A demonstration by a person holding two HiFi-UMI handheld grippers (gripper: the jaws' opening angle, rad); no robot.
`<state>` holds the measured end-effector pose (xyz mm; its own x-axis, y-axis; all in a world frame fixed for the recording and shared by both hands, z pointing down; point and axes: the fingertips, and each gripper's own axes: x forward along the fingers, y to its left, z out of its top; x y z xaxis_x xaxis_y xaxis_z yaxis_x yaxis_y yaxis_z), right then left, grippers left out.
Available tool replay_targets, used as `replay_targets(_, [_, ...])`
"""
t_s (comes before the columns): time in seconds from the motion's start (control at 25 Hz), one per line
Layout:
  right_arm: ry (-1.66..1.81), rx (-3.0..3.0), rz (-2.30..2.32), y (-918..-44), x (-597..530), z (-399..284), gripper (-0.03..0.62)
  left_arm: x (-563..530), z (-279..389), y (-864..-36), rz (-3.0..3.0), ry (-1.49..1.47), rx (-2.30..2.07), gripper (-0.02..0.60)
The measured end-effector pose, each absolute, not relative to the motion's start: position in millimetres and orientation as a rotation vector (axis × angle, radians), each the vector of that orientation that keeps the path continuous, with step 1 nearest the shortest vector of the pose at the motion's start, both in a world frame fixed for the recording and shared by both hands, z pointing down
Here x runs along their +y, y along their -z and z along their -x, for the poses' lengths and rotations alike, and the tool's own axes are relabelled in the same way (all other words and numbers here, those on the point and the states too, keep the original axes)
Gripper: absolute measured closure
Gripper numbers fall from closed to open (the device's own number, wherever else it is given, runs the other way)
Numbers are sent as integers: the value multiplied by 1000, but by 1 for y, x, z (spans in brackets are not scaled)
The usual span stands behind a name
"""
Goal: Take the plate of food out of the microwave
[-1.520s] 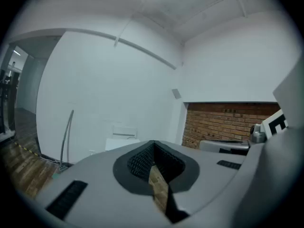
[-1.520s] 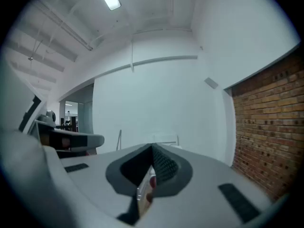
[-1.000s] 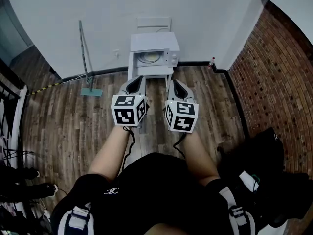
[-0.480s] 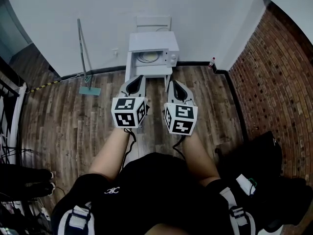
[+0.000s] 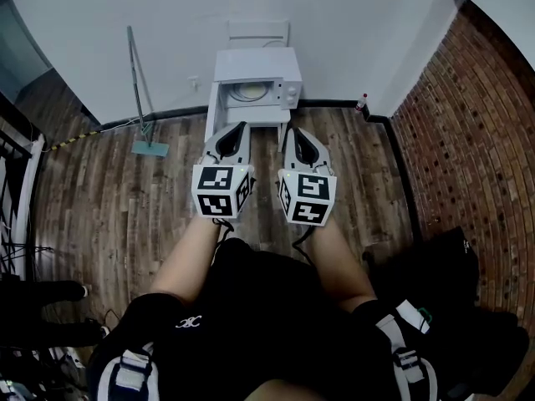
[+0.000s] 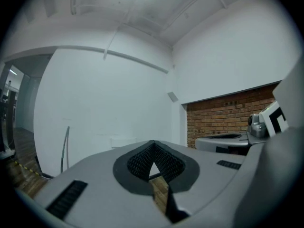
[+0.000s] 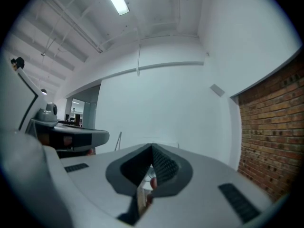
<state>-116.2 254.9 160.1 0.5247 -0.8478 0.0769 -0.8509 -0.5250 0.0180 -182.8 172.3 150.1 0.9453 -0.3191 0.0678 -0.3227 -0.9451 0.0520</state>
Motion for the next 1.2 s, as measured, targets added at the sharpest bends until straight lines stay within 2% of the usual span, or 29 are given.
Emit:
replay_targets(0.4, [-77, -1510, -2666, -172, 223, 90, 588, 141, 156, -164, -3028, -84, -519, 586])
replay_targets(1.2, [-147, -1451, -2562, -203, 54, -61, 588, -33, 4, -212, -2916, -171, -492, 586])
